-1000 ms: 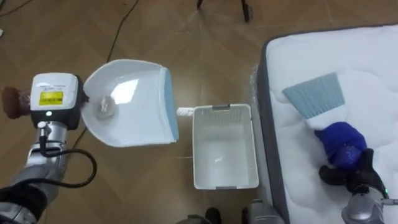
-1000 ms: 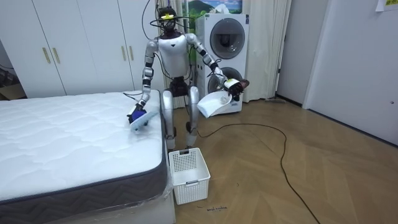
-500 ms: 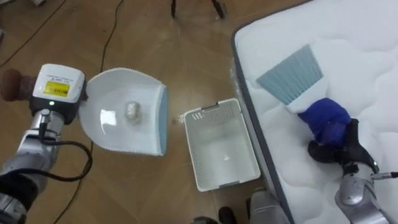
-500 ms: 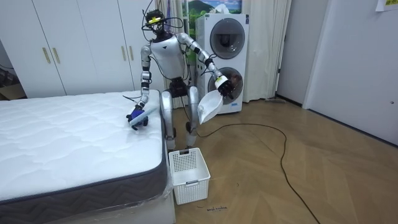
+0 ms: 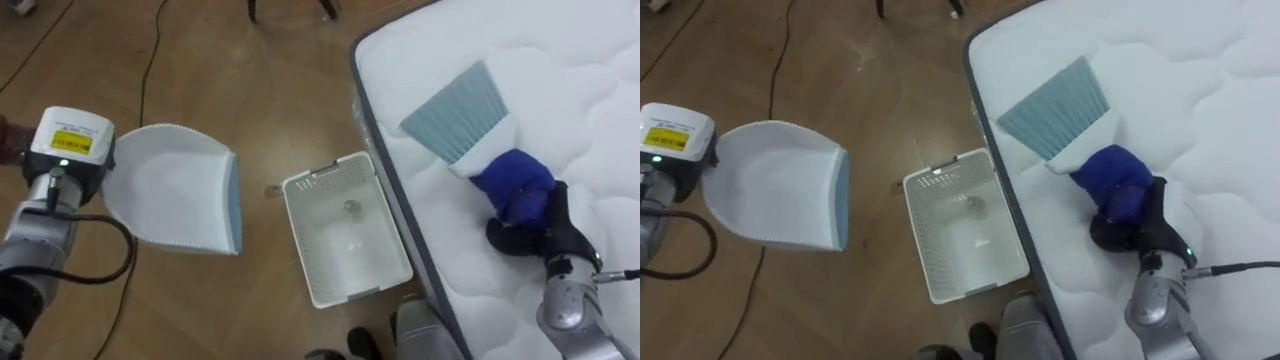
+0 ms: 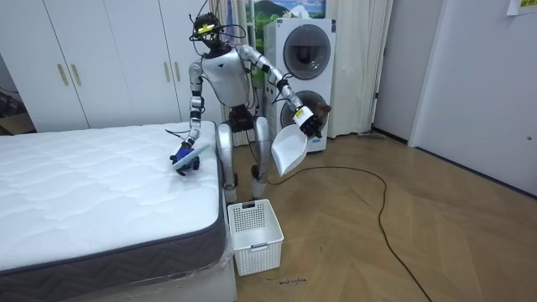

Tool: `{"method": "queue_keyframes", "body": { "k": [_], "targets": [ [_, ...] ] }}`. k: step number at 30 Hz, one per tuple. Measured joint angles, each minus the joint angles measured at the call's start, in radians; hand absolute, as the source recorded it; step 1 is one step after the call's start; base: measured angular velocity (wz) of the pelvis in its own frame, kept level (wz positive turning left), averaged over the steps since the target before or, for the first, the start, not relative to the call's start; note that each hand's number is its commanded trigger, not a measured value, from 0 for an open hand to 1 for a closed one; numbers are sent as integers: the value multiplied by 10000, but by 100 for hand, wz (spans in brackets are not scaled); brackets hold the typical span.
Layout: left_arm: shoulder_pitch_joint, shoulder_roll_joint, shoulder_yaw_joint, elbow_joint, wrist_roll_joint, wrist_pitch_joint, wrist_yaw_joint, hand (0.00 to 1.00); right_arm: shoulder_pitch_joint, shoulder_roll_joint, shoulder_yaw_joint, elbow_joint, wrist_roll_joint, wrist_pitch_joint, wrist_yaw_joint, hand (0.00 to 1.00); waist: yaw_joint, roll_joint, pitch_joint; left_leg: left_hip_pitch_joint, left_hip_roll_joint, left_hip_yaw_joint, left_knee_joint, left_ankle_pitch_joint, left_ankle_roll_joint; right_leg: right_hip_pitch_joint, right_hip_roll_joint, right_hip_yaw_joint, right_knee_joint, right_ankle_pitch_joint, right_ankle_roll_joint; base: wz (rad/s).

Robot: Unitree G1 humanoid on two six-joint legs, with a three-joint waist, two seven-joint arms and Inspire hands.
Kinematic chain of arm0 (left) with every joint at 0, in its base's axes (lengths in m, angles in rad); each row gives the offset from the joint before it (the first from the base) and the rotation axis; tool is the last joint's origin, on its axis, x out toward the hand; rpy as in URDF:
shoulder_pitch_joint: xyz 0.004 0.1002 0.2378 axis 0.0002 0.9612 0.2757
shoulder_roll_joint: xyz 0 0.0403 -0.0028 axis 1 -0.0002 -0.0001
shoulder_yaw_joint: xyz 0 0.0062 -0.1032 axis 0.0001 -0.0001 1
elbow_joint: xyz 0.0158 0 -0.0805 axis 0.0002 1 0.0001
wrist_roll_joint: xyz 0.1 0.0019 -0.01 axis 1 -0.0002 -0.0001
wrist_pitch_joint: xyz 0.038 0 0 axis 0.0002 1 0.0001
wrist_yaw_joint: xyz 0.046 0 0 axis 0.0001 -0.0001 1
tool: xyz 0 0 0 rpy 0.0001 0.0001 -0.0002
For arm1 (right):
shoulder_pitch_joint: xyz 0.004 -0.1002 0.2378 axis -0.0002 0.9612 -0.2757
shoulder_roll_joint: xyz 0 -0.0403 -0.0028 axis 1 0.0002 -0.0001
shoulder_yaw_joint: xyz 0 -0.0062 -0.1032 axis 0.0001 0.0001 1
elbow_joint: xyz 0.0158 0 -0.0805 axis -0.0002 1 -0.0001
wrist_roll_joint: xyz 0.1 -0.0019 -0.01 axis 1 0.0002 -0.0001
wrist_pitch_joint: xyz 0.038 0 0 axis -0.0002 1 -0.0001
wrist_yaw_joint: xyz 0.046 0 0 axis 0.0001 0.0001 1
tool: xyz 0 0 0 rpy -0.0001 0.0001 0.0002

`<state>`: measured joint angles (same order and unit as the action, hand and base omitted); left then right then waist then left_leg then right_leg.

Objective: Clean bed

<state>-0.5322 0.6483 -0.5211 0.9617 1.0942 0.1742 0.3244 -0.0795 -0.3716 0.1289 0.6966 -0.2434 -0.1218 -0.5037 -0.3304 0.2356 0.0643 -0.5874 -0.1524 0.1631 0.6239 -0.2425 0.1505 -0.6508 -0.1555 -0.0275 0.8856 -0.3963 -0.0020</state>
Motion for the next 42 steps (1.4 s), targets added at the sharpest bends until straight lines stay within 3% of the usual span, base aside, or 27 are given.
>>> {"method": "queue_keyframes", "body": {
  "k": [8, 12, 15, 18, 20, 22, 24, 26, 28, 29, 32, 33, 35, 38, 39, 42],
  "targets": [
    [-145, 7, -3, -7, 93, 37, -786, 100, 56, 5, 31, -131, 35, 0, -87, 0, 10, -30, -1, -274, 49, 25, 255, -51, -54, -182, 92, -9, 92, -118, -19, 4],
    [-145, 31, -3, 9, 86, 37, -976, 100, 94, 12, 45, -135, 116, -2, -103, 0, 48, -203, 11, -283, 70, 171, 334, -67, -15, -246, 11, -42, 234, -154, -30, 2],
    [-144, 31, -5, 25, -24, 37, -874, 100, 174, 14, 84, -109, 411, -2, -111, 0, 83, -236, 13, -259, 226, 265, 462, -147, 22, -125, 25, -67, 187, -157, -30, 3],
    [-100, 12, -4, 17, -304, 22, -392, 100, 259, 7, 87, -4, 682, -1, -123, 0, 289, -320, 45, -71, 333, 301, 563, -279, 45, 74, 146, -16, 117, -161, -38, -13],
    [-66, -32, 28, -4, -421, 2, 131, 100, 352, 16, 145, 135, 997, 2, -207, 0, 530, -483, 73, 194, 424, 367, 506, -333, -5, 255, 284, 118, -23, -156, -38, -23],
    [58, -44, 267, -31, -404, -60, 678, 100, 368, 90, 223, 402, 997, -2, -222, 0, 880, -694, 48, 423, 543, 493, 425, -381, -62, 406, 532, 386, -157, -99, -58, -35],
    [563, -102, 828, -112, -423, -197, 1378, 100, 378, 132, 478, 680, 1023, -2, -327, 0, 1149, -866, -28, 712, 615, 504, 204, -405, -107, 631, 729, 576, -444, 26, -100, -50],
    [1235, -424, 1462, -118, -441, -229, 2187, 100, 410, 269, 697, 1169, 1380, 23, -417, 0, 1499, -1190, -156, 1239, 658, 569, -131, -411, -147, 1032, 951, 928, -820, 128, -117, -49],
    [1860, -851, 1859, -96, -575, -346, 2645, 100, 540, 272, 857, 1554, 1621, 66, -415, 0, 1781, -1351, -220, 1783, 721, 513, -424, -452, -219, 1589, 1104, 1055, -1262, 227, -140, -42],
    [2068, -977, 1961, -96, -678, -444, 2782, 100, 652, 281, 856, 1607, 1661, 80, -416, 0, 1834, -1387, -265, 1944, 743, 476, -529, -459, -231, 1785, 1145, 1060, -1450, 259, -130, -27],
    [2899, -1765, 2434, -460, -1824, -644, 3400, 100, 1414, 327, 804, 1609, 2305, 197, -414, 0, 2007, -1612, -418, 2574, 925, 251, -1039, -473, -256, 2743, 1350, 913, -2609, 605, -106, -1],
    [3031, -1868, 2470, -585, -1985, -662, 3450, 100, 1502, 390, 750, 1608, 2315, 239, -414, 0, 2017, -1671, -433, 2695, 951, 254, -1137, -471, -254, 2881, 1403, 979, -2764, 671, -84, -7],
    [3495, -2245, 2584, -1044, -2499, -808, 3683, 100, 1858, 626, 415, 1613, 2324, 276, -426, 0, 2020, -1866, -543, 3221, 1030, 322, -1532, -470, -253, 3464, 1486, 1068, -3381, 893, -54, -22],
    [4077, -2615, 2784, -1927, -3213, -1123, 3919, 100, 2324, 674, 183, 1486, 2387, 289, -432, 0, 2045, -1959, -601, 3839, 1091, 506, -1948, -470, -252, 4112, 1520, 1067, -4060, 1083, 13, -35],
    [4455, -2705, 2907, -2746, -3485, -1175, 3919, 100, 2539, 733, -7, 1227, 2410, 328, -493, 0, 2092, -1965, -604, 4056, 1114, 560, -2094, -470, -251, 4268, 1542, 1059, -4274, 1211, 25, -66],
    [4956, -3058, 3342, -4320, -4014, -1364, 3957, 100, 2670, 919, -172, 789, 2379, 483, -608, 0, 2563, -2030, -606, 4469, 1293, 1016, -2307, -471, -252, 4425, 1538, 501, -4740, 1634, -11, -116]
  ]
}}
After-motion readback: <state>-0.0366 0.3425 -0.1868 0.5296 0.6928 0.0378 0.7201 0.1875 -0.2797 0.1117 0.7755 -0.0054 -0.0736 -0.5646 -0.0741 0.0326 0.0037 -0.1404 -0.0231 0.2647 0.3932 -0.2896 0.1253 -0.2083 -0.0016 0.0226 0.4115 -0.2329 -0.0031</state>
